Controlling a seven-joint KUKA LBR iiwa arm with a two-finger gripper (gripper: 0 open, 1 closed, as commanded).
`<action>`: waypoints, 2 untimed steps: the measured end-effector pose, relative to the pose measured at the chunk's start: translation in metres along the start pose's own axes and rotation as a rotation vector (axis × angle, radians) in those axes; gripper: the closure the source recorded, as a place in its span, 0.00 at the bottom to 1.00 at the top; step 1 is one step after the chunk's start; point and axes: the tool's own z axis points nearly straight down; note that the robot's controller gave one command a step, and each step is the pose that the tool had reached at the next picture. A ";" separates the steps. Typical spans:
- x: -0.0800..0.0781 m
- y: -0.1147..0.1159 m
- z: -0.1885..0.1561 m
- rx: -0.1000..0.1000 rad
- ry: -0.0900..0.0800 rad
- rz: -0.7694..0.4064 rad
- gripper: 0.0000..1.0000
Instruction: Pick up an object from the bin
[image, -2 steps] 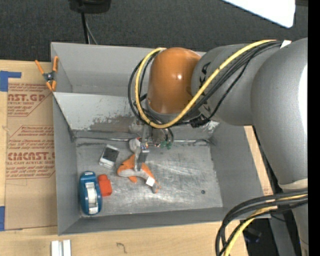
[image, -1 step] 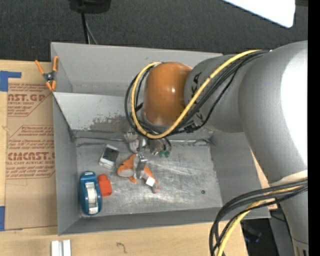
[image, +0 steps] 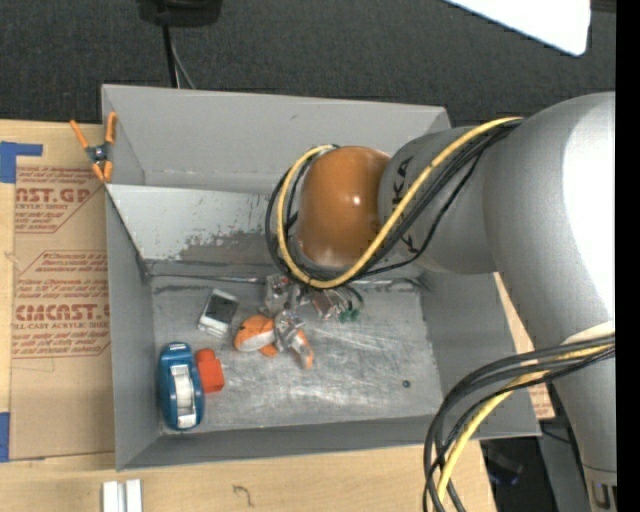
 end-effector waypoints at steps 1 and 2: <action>0.000 0.000 0.000 0.000 0.000 0.000 1.00; 0.051 -0.003 -0.126 -0.002 0.010 -0.416 1.00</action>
Offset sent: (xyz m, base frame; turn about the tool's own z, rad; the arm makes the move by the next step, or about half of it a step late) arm -0.0491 -0.0221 0.1249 -0.4177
